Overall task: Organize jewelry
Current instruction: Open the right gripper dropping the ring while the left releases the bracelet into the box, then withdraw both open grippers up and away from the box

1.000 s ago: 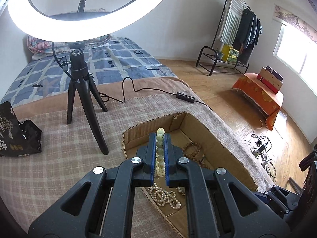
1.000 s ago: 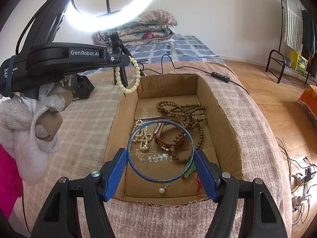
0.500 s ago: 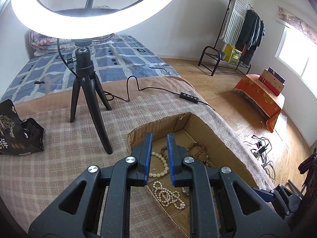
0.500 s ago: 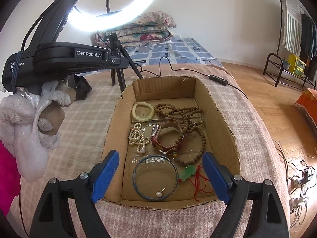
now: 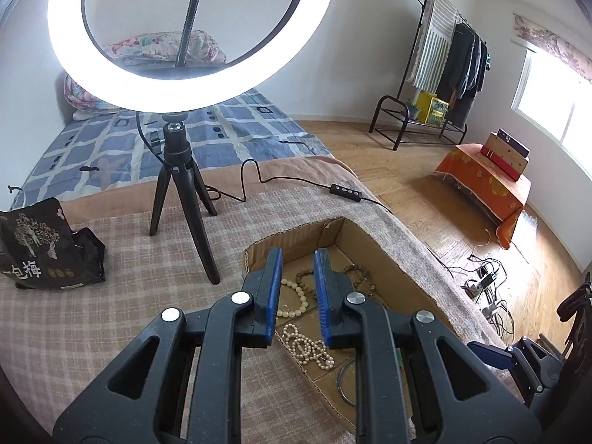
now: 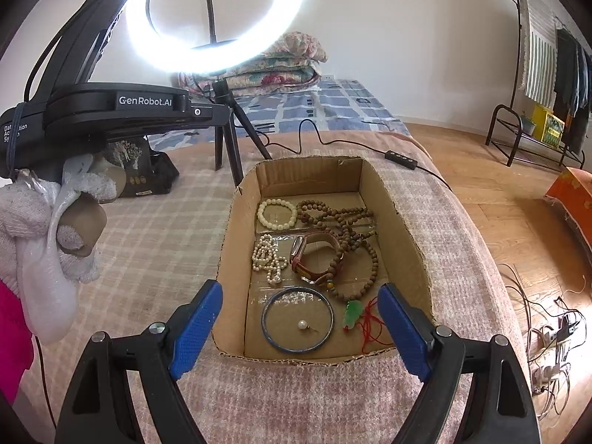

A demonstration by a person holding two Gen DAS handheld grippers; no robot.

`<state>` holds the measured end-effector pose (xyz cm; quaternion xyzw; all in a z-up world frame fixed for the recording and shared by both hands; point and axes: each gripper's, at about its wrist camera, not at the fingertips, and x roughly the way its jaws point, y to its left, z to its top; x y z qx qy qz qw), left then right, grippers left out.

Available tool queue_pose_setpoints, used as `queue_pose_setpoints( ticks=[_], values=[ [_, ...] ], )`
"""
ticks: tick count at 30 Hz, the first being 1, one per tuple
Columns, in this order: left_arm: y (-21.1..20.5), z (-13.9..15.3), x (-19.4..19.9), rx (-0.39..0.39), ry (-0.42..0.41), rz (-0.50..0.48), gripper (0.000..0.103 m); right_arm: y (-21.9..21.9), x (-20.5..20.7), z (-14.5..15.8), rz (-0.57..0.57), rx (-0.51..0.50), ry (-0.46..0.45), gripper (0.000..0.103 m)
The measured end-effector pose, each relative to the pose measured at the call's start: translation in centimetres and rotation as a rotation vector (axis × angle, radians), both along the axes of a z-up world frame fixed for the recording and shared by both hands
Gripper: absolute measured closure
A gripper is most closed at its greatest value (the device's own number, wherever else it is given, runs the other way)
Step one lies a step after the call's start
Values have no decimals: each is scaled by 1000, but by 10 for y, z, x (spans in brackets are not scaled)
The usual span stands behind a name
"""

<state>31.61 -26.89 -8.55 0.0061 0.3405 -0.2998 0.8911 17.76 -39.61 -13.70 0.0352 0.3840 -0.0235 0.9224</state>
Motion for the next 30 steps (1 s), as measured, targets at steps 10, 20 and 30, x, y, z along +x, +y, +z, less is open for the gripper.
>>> queue_pose_setpoints(
  ticks=[10, 20, 30],
  values=[
    [29, 31, -47, 10, -50, 18, 87, 6, -29, 31, -21, -12, -34, 14],
    [74, 57, -113, 18, -97, 35, 65, 7, -63, 62, -48, -5, -74, 12],
    [113, 74, -171, 31, -138, 94, 34, 9, -97, 82, -72, -3, -102, 11]
  ],
)
